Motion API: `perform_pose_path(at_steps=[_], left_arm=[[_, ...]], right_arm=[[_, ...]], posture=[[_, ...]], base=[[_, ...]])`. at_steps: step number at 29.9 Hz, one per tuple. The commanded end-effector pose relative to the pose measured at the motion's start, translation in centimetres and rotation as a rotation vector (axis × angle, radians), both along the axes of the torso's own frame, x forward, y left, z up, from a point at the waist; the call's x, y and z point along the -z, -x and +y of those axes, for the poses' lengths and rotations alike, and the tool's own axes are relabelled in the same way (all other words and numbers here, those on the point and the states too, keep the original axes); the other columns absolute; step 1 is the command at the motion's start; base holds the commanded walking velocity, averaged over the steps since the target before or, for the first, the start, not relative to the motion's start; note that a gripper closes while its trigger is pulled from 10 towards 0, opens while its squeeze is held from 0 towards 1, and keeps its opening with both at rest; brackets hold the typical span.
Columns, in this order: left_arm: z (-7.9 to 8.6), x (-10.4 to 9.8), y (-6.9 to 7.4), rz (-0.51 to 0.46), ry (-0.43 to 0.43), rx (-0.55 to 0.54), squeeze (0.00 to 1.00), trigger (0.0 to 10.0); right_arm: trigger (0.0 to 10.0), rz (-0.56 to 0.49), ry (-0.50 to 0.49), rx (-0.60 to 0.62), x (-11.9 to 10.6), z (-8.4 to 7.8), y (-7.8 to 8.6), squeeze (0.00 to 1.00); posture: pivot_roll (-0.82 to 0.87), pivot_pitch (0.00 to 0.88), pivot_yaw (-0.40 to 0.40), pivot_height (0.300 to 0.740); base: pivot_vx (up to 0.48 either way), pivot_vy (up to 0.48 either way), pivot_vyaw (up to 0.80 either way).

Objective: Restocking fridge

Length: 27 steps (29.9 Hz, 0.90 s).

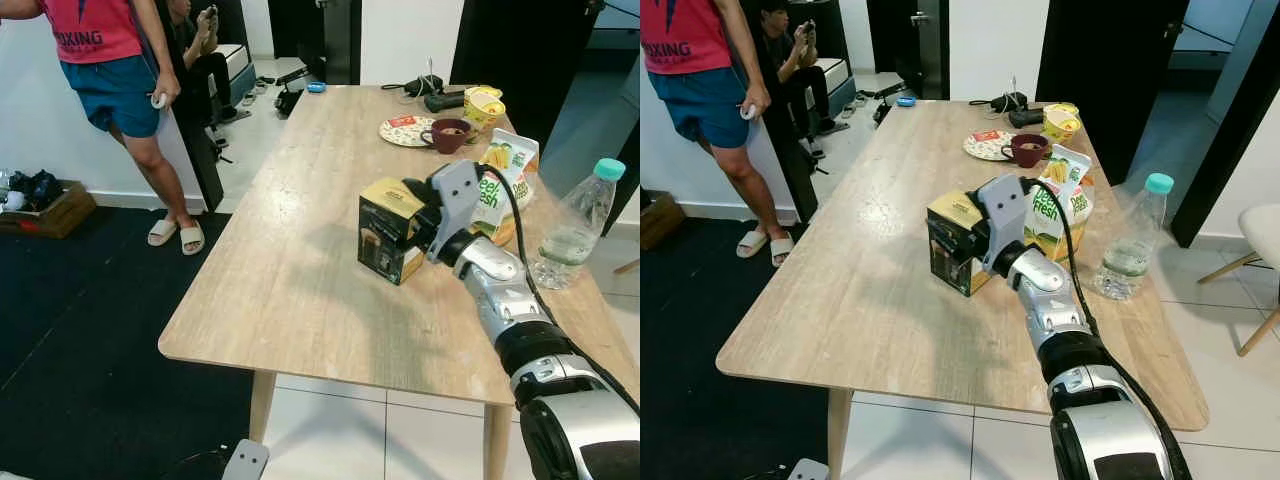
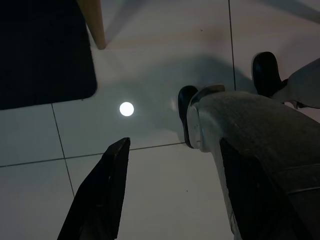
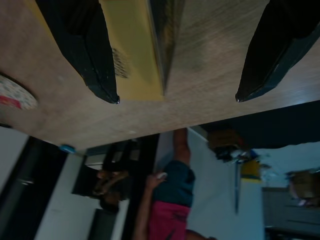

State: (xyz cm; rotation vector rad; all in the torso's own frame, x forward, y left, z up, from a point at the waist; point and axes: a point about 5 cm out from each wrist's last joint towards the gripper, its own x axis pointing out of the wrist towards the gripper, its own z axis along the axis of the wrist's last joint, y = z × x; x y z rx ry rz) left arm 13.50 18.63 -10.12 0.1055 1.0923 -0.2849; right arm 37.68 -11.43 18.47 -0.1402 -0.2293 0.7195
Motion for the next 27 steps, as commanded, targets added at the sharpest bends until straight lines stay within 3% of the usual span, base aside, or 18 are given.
perform_pose_path(at_steps=[1,7,15,24,27], left_arm=[[0.0,0.1,0.3,0.01,-0.006,0.004,0.0,10.0],[0.1,0.1,0.3,0.01,-0.005,0.002,0.0,10.0],[0.1,0.1,0.2,0.009,-0.006,0.007,0.0,10.0],[0.1,0.1,0.3,0.01,-0.007,0.009,0.0,10.0],[0.1,0.1,0.3,0.01,-0.008,0.012,0.0,10.0]], right_arm=[[10.0,-0.035,0.016,-0.048,-0.8,0.2,0.1,0.0],[10.0,-0.067,0.073,-0.09,-1.3,0.0,0.3,0.0],[10.0,-0.051,0.232,0.035,-0.4,-0.1,-0.2,0.0],[10.0,-0.049,0.288,0.056,-0.1,-0.7,-0.3,0.0],[10.0,-0.066,0.387,0.053,0.1,-1.0,-0.2,0.0]], posture=[[0.05,0.0,-0.01,0.74],[0.05,0.0,-0.011,0.74],[0.05,0.0,-0.012,0.74],[0.05,0.0,-0.012,0.74],[0.05,0.0,-0.01,0.74]], base=[[0.0,0.0,0.0],[0.0,0.0,0.0],[0.0,0.0,0.0],[0.0,0.0,0.0],[0.0,0.0,0.0]])
